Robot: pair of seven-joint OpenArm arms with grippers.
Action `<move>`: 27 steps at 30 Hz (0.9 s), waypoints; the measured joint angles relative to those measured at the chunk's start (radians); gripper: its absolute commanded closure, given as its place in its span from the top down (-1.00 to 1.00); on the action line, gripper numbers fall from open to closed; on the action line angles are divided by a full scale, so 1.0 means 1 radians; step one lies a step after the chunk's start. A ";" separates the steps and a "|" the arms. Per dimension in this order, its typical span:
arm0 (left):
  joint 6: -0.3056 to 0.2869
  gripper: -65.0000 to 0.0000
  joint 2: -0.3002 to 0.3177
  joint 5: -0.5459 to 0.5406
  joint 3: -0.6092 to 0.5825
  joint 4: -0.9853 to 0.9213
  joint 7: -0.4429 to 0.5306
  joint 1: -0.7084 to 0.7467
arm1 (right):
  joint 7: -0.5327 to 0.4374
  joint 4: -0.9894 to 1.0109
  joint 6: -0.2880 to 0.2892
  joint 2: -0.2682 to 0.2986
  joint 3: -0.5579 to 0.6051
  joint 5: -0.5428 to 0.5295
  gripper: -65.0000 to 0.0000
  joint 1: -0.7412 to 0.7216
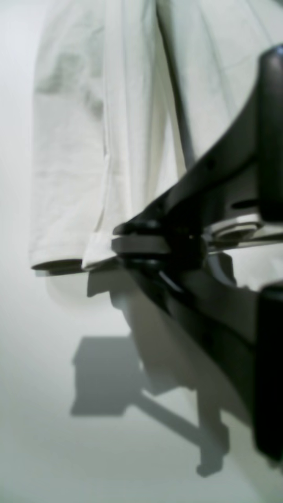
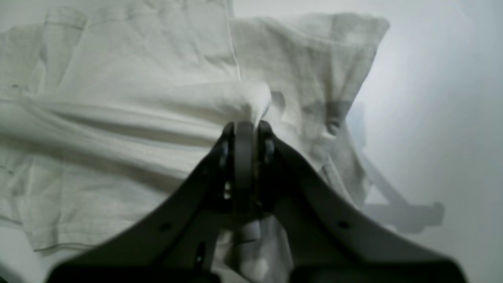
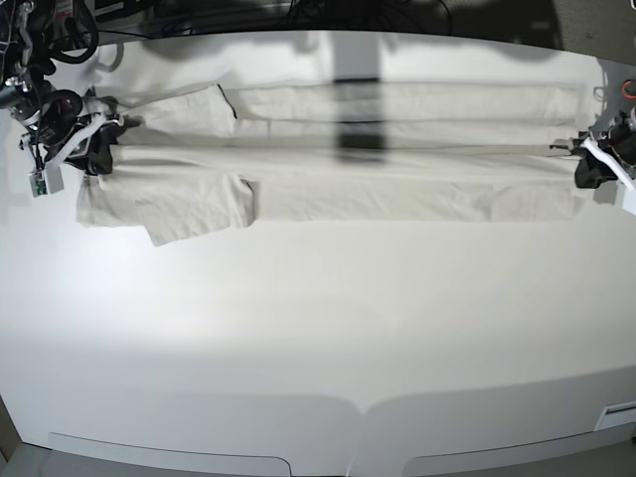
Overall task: Fold the T-shirt properly
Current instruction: 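Lay the hem down near the collar and open both grippers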
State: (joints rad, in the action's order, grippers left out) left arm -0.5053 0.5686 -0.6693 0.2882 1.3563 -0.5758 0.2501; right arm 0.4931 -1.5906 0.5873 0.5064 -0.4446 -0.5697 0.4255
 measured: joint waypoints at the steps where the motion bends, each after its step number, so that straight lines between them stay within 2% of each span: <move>1: 0.000 -1.00 0.000 0.000 0.000 0.000 0.000 0.002 | -0.003 0.000 0.000 -0.002 0.000 0.000 -1.00 0.001; 7: 0.000 -1.00 0.001 0.000 0.000 0.000 0.000 0.002 | -0.006 0.000 0.000 -0.002 0.000 0.000 -1.00 -0.005; 8: 0.000 -0.94 0.001 0.010 0.000 0.000 0.000 0.003 | -0.006 0.000 0.000 -0.002 0.000 0.000 -0.93 -0.005; 12: 0.003 -0.05 0.002 0.029 0.001 0.000 0.003 0.002 | -0.006 0.000 -0.001 0.003 -0.001 0.014 -0.23 -0.008; 14: 0.004 0.24 0.002 0.029 0.001 0.000 0.003 0.002 | -0.006 0.000 -0.002 0.003 -0.001 0.014 -0.01 -0.008; 15: 0.004 0.32 0.002 0.029 0.001 0.000 0.004 0.002 | -0.006 0.000 -0.001 0.004 -0.001 0.014 0.04 -0.008; 20: 0.004 0.36 0.002 0.029 0.001 0.000 0.003 0.002 | -0.005 0.000 -0.001 0.003 -0.001 0.010 0.05 -0.023; 22: 0.003 0.36 0.005 0.029 0.001 0.000 0.002 0.002 | 0.003 0.000 -0.001 0.004 -0.002 -0.029 0.05 -0.044; 24: 0.003 0.36 0.015 0.026 0.001 0.000 -0.001 0.002 | 0.057 0.000 0.000 0.004 -0.003 -0.062 0.05 -0.074; 27: 0.002 0.36 0.027 0.004 0.040 0.000 -0.023 0.002 | 0.192 0.000 0.050 0.003 -0.003 -0.098 0.05 -0.113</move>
State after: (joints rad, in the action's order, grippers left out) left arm -0.5030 0.5957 -0.6651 0.3279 1.3563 -0.5983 0.2523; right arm 0.6849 -1.5906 0.6376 0.5095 -0.4480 -0.6678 0.3126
